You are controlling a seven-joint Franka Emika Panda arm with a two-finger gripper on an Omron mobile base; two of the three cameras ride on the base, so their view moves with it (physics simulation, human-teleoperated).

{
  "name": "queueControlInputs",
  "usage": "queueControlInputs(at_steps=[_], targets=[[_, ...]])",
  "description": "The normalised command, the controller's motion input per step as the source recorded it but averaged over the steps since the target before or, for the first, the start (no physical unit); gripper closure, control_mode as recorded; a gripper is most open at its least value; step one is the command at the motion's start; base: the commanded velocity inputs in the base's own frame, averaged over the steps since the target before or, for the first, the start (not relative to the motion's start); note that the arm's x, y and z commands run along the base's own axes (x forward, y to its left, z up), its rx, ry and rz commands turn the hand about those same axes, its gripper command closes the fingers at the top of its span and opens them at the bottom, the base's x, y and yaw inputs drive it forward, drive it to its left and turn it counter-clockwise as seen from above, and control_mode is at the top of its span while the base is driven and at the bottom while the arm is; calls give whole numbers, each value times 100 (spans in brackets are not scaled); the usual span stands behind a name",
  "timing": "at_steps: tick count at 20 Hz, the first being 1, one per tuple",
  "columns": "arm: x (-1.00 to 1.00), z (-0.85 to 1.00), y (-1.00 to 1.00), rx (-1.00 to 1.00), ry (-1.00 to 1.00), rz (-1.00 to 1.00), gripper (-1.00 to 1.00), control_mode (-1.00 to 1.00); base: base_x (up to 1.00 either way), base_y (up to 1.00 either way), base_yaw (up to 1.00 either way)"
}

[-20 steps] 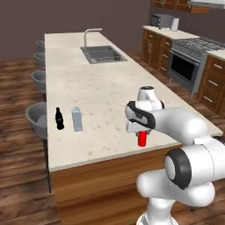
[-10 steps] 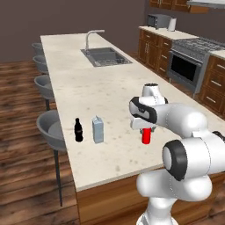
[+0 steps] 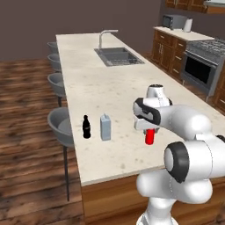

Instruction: Move the drinks to the dining counter.

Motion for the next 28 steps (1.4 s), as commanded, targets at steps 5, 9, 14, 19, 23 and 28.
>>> queueControlInputs(at_steps=[5, 9, 14, 19, 23, 28], targets=[[0, 0, 0, 0, 0, 0, 100, 100, 30, 11, 41], [0, 0, 0, 0, 0, 0, 100, 100, 39, 1, 18], [36, 0, 0, 1, 0, 0, 100, -100, 41, 0, 0], [83, -3, -4, 5, 0, 0, 100, -100, 0, 0, 0], [61, -12, 0, 1, 0, 0, 100, -100, 0, 0, 0], [38, -11, -2, 1, 1, 0, 100, -100, 0, 0, 0]])
